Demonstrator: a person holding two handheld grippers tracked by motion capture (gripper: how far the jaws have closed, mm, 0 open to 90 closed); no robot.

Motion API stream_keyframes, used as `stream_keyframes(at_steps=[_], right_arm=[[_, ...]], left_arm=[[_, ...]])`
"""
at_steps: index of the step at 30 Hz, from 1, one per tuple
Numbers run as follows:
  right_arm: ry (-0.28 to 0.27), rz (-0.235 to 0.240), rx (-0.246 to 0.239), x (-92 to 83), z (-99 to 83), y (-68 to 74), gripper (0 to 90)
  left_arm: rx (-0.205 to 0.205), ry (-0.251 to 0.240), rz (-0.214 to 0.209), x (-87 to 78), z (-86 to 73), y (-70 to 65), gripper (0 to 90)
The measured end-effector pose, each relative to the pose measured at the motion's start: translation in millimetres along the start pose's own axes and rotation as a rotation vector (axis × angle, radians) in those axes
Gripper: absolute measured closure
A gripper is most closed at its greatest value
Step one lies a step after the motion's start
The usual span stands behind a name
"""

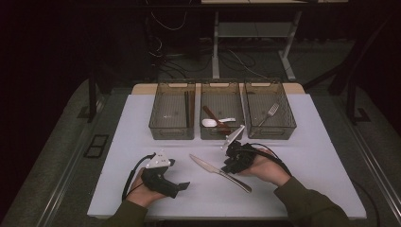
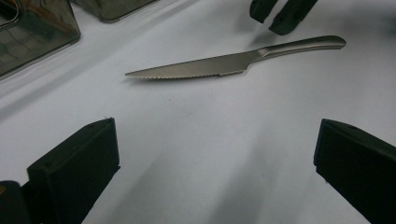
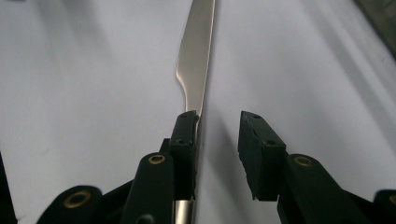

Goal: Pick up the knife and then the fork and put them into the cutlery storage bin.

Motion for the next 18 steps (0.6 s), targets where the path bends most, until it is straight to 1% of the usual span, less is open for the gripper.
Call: stream_keyframes(at_steps=[4, 7, 9, 12, 16, 18], right_arm=[[0.032, 0.019, -0.020, 1.4, -2.3, 5.8, 67.0], [0.071, 0.011, -0.055, 4.8, -4.1, 9.3, 68.5], [0.100, 0.008, -0.066, 6.2, -5.0, 12.3, 69.3], [0.126, 0.008, -0.088, 9.1, -4.9, 14.9, 70.3], [0.150, -0.013, -0.122, 10.4, -2.9, 17.3, 73.3], [0.171, -0.035, -0.153, 10.8, -1.5, 18.6, 73.6]], left_arm=[[-0.001, -0.001, 0.000, -0.3, -0.1, 0.3, 0.0], [0.000, -0.001, -0.001, -0.2, 0.0, 0.2, 0.0], [0.001, 0.000, 0.000, -0.1, -0.1, 0.2, 0.0], [0.000, 0.003, 0.000, 0.1, -0.3, 0.4, 0.0], [-0.001, 0.002, -0.001, 0.3, -0.5, 0.4, 0.0], [0.000, 0.002, -0.001, 0.4, -0.4, 0.4, 0.0]])
Point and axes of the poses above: each handheld gripper's, and its own axes: x roughly forward along the jaws, z roughly out of its top, y roughly to its left, the point moved 6 cm from there along x, roughly forward along the jaws, and after that the axes turned 12 degrees about -z, right-handed, at the moved point
